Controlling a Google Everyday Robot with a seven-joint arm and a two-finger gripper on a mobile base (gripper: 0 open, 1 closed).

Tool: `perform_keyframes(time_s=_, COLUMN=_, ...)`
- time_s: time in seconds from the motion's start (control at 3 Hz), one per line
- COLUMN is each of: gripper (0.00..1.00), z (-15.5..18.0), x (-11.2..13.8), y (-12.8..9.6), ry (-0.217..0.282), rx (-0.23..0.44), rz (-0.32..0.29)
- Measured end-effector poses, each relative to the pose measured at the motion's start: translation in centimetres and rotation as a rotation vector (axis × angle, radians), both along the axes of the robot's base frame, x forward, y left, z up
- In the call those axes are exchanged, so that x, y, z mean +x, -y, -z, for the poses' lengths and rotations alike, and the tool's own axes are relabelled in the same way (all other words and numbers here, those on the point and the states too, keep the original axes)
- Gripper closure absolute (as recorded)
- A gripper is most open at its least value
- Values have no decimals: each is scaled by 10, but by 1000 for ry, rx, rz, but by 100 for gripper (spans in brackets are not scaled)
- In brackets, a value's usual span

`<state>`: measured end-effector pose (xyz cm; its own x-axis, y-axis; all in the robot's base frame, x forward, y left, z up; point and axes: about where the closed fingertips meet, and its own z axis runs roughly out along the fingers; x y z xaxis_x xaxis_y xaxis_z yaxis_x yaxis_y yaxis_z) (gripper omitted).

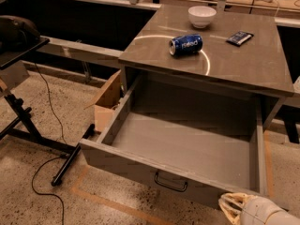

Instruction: Close top drawer

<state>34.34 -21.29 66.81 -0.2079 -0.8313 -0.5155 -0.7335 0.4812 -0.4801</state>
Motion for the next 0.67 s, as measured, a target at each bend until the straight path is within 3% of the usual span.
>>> perform_keyframes(time_s=0.67, gripper=100, z=5, x=50, y=-7, ry=97, rx=-17, rz=25)
